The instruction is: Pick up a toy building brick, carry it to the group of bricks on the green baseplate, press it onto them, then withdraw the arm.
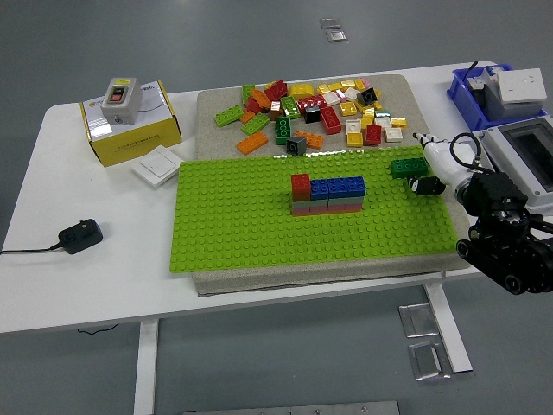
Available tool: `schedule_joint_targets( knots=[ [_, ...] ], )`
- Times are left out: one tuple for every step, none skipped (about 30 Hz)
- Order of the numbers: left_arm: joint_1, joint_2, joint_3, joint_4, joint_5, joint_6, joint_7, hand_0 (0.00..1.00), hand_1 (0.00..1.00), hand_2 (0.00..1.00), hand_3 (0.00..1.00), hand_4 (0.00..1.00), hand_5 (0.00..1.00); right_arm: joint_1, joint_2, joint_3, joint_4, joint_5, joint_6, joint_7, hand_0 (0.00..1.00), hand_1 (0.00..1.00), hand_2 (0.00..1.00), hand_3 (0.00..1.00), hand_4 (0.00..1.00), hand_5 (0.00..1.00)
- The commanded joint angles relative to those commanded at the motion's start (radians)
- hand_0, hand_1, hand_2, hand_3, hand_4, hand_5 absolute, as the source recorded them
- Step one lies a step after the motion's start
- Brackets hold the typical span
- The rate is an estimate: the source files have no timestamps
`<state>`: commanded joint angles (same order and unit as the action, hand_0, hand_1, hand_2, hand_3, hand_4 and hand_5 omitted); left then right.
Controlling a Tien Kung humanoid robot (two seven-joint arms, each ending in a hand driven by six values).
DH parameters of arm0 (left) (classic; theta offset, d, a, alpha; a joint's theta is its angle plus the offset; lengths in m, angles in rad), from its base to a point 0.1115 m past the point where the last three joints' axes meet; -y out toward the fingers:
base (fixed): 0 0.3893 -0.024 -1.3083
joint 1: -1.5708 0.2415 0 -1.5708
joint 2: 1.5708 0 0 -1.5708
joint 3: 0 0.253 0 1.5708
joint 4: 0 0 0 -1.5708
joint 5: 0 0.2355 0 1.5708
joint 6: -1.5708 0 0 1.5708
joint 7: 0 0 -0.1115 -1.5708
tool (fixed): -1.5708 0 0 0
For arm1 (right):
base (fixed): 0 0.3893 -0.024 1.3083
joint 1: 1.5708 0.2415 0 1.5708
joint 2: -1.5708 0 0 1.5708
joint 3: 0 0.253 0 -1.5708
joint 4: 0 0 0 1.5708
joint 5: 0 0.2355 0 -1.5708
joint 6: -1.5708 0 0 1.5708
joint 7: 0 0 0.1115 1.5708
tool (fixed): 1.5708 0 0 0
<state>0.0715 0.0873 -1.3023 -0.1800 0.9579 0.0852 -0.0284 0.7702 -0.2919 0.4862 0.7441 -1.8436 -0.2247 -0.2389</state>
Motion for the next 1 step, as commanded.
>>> schedule_joint_targets(
  knots=[
    [0.000, -0.001, 0.001, 0.000, 0.000, 0.000, 0.000, 0.658, 0.656, 0.595, 0.606, 0.279, 0.719, -0.002, -0.001, 0.005, 0.002, 0.002, -0.003, 0.002, 0.792, 0.900, 0.998, 0.998, 0.615, 0.411]
  ],
)
